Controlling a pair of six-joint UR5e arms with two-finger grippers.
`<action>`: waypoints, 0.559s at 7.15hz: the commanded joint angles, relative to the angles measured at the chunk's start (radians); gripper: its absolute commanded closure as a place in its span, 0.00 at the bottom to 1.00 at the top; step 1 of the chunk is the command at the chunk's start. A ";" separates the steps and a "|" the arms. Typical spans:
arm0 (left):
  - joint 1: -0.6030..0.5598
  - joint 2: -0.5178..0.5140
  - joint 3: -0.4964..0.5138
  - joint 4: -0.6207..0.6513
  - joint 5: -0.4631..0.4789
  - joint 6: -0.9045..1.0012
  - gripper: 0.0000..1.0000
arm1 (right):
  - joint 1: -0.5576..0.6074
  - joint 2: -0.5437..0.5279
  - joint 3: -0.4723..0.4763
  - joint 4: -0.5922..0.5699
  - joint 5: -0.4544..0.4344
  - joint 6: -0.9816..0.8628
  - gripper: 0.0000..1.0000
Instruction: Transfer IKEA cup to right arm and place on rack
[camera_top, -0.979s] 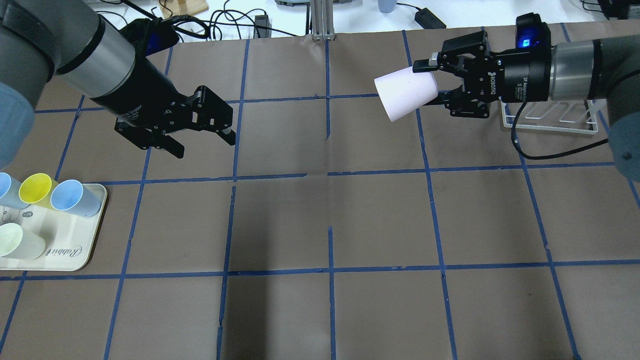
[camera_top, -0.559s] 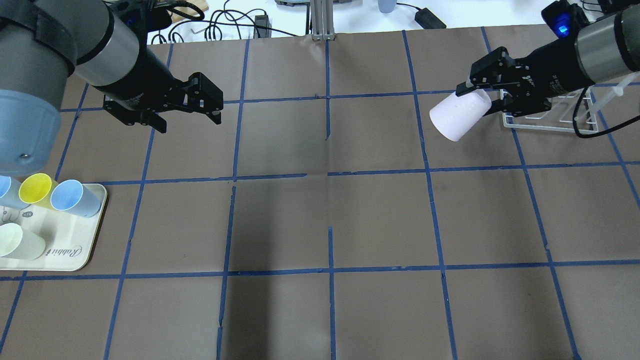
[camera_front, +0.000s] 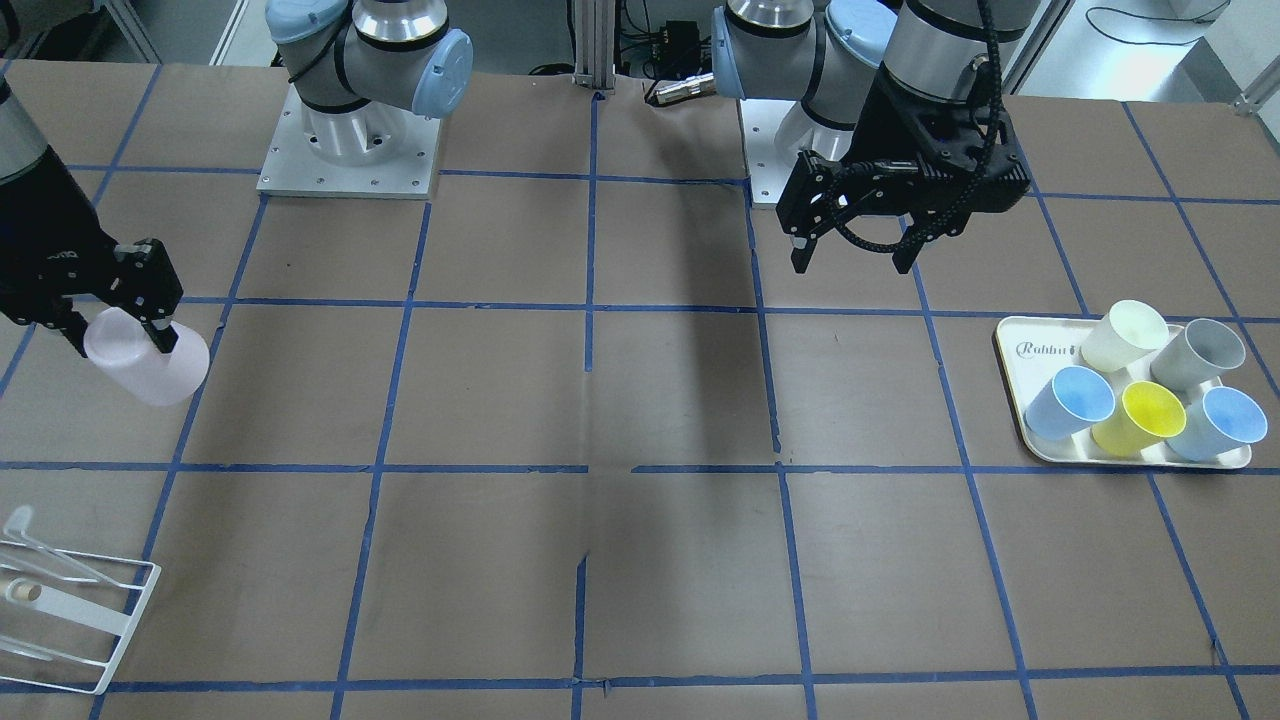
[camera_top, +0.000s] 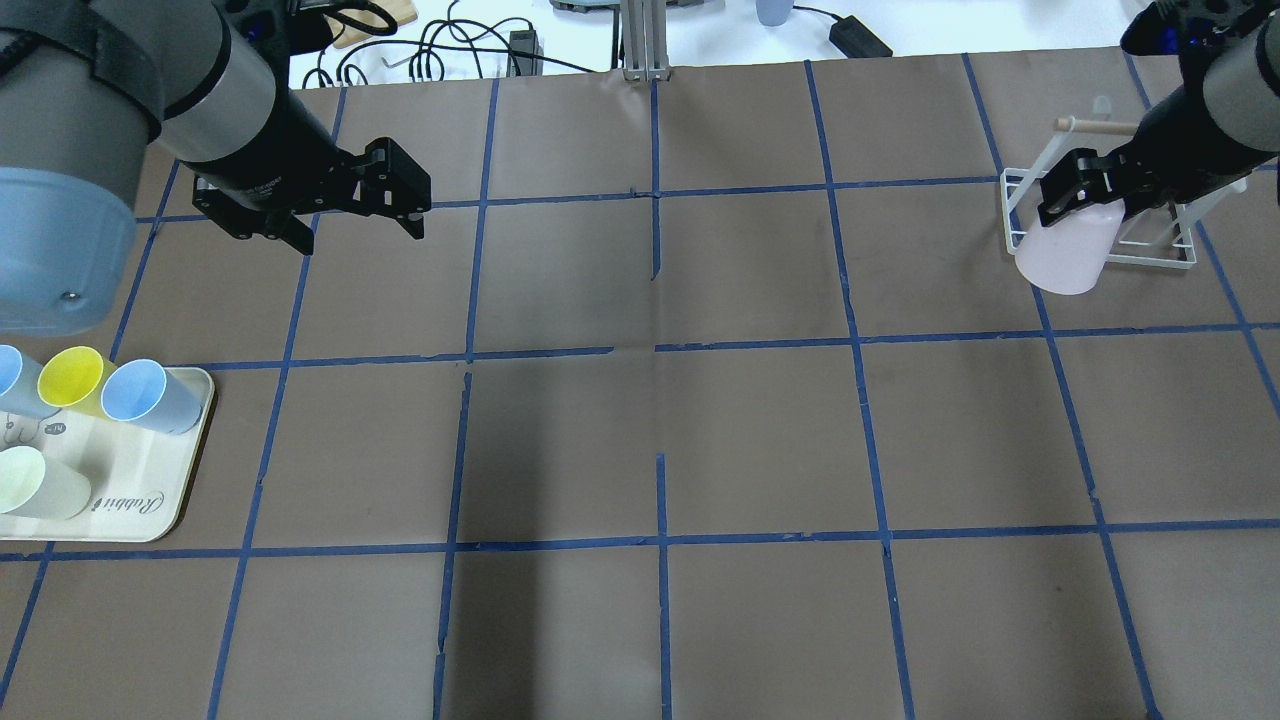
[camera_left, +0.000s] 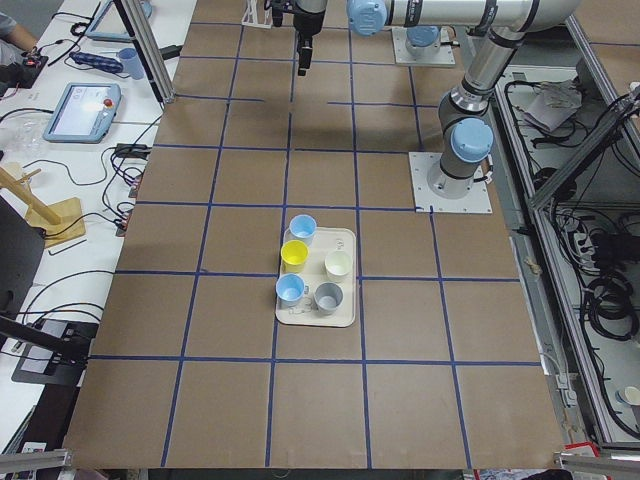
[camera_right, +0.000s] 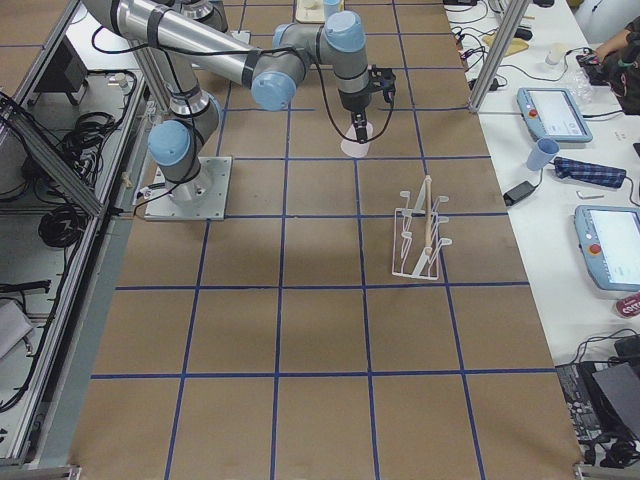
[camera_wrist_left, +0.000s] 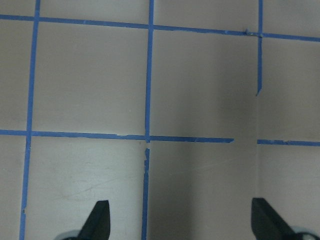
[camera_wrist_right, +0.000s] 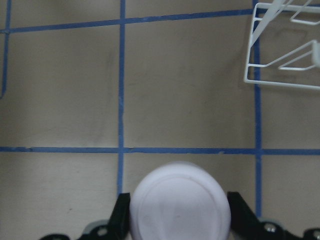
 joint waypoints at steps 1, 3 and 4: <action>0.001 -0.029 0.048 -0.021 0.032 -0.001 0.00 | 0.000 0.053 0.002 -0.166 -0.045 -0.053 0.78; -0.005 -0.064 0.112 -0.056 0.035 -0.024 0.00 | -0.014 0.111 0.002 -0.263 -0.045 -0.088 0.78; -0.008 -0.078 0.138 -0.081 0.037 -0.030 0.00 | -0.059 0.125 0.000 -0.263 -0.030 -0.093 0.78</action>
